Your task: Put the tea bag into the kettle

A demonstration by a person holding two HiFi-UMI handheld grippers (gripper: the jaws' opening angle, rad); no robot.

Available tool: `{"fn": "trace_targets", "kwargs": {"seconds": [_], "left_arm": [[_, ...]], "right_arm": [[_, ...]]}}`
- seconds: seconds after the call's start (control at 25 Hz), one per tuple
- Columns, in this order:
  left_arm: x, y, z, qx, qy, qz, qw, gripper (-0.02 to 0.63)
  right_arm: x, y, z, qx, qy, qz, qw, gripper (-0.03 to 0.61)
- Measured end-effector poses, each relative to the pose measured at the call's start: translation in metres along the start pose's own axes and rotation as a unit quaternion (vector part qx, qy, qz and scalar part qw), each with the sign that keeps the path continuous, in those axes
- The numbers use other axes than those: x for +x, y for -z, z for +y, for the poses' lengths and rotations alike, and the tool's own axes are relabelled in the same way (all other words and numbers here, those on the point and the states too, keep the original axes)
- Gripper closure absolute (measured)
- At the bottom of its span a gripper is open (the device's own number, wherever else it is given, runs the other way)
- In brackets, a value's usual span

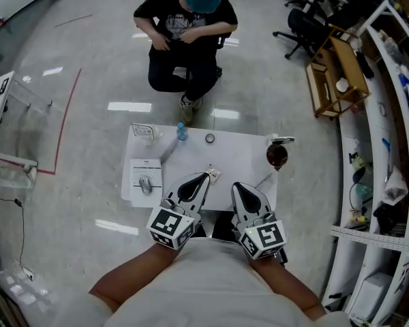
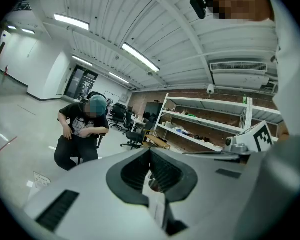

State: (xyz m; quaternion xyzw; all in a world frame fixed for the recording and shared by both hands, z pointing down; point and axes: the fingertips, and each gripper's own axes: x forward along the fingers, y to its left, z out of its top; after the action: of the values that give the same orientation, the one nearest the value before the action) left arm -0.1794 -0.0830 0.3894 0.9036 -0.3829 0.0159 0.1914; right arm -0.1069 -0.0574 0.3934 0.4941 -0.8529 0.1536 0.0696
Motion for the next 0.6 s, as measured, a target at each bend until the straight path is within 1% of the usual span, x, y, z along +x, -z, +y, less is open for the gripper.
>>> {"fn": "trace_targets", "kwargs": {"seconds": [0.16,0.36,0.44,0.6], "left_arm": [[0.015,0.007,0.010,0.005,-0.014,0.007,0.9999,0.604],[0.033,0.018,0.025,0.007,-0.039,0.016,0.9991,0.604],[0.041,0.029,0.032,0.003,-0.046,0.026,0.9986,0.603],[0.061,0.062,0.036,-0.007,-0.044,0.055,0.9975,0.603]], "right_arm": [[0.014,0.005,-0.015,0.003,-0.014,0.007,1.000,0.568],[0.041,0.027,-0.038,0.000,-0.038,0.038,0.999,0.568],[0.053,0.040,-0.047,0.000,-0.048,0.051,0.998,0.568],[0.075,0.075,-0.067,0.016,-0.067,0.083,0.994,0.568]]}}
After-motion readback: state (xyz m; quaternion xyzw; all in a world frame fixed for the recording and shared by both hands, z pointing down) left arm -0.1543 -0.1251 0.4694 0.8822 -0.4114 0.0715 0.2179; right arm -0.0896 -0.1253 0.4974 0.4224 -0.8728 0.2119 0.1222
